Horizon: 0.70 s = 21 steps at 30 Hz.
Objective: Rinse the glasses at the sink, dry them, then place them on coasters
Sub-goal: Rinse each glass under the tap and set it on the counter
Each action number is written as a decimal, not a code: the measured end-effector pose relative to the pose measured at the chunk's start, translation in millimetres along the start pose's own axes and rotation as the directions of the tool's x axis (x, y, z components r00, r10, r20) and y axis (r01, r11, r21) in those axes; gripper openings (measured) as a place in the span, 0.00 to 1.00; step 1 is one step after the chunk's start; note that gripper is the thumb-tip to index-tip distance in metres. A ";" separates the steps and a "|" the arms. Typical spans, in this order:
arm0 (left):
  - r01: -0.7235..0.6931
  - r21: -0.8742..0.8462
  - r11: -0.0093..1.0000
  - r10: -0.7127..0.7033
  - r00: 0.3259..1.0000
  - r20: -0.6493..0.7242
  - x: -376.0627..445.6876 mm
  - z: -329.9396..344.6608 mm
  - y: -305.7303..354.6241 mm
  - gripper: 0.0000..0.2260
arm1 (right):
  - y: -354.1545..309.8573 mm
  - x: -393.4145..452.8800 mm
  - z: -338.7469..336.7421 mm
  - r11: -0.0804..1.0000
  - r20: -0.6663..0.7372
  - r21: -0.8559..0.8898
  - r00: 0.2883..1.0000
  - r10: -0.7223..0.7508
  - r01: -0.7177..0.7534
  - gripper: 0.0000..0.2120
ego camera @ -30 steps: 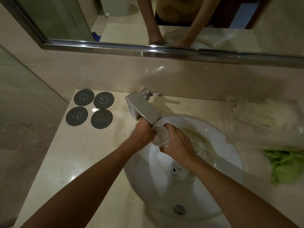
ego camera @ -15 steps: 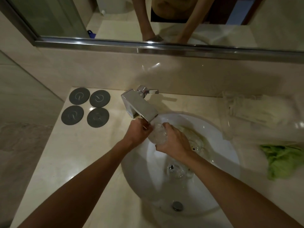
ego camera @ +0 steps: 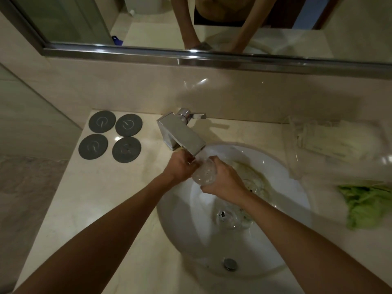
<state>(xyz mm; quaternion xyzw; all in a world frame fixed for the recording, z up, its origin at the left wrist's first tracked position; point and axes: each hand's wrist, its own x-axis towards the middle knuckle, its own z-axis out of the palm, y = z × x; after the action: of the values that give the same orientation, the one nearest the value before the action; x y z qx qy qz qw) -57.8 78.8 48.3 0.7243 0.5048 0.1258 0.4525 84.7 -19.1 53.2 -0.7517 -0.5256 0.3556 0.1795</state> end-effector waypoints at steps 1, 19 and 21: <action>0.093 -0.116 0.989 -0.089 0.995 0.039 -1.7 0.2 1.5 0.10 | -1.3 -0.4 2.5 0.996 -0.035 0.061 0.998 0.060 -0.058 0.34; 0.519 -0.136 0.844 -0.439 0.814 0.381 -14.2 -8.2 -3.5 0.26 | -19.4 -6.3 41.4 0.313 0.501 0.758 0.818 0.281 -0.572 0.17; 0.524 -0.121 0.843 -0.442 0.803 0.399 -14.9 -11.2 -3.2 0.26 | -17.9 -5.7 40.5 0.363 0.476 0.744 0.826 0.302 -0.561 0.18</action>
<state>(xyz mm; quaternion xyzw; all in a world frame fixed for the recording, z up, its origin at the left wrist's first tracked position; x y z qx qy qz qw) -73.7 72.4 56.2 0.5252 0.5652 -0.0713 0.6321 42.4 -21.6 39.0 -0.6161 -0.0756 0.6971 0.3588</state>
